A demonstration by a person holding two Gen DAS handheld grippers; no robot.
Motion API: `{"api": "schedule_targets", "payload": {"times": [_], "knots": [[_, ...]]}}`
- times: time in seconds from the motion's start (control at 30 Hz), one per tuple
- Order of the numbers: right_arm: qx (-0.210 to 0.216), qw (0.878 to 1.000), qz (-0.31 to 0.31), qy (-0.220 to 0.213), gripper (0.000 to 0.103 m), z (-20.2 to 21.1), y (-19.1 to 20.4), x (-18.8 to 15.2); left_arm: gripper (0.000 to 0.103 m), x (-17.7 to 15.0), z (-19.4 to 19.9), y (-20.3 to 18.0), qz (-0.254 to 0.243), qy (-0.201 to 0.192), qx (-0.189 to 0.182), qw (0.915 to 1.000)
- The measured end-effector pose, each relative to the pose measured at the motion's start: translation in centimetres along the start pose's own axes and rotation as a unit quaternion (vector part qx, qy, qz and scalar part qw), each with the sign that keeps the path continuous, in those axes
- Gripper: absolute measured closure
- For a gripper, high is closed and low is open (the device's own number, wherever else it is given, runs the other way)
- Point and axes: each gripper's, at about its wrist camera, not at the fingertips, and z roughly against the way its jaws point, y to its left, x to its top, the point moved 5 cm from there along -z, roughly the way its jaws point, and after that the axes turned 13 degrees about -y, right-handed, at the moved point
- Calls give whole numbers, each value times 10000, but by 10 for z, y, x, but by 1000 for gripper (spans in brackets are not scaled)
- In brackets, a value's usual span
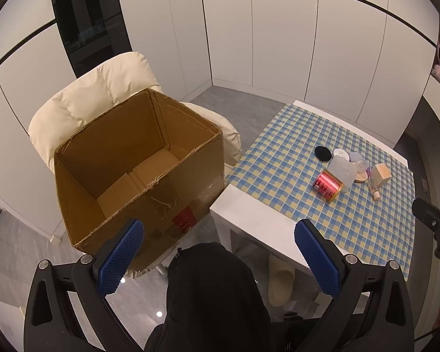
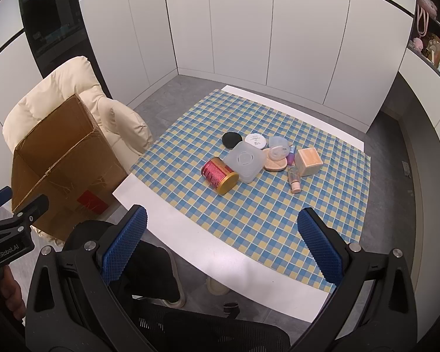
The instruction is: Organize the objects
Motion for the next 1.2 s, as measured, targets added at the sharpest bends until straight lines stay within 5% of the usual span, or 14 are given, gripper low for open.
{"api": "schedule_targets", "payload": {"times": [1.2], "knots": [[-5,10000,-51,18,0,-1,0,2,1,-1,0,4,58,23,-21,10000]]}}
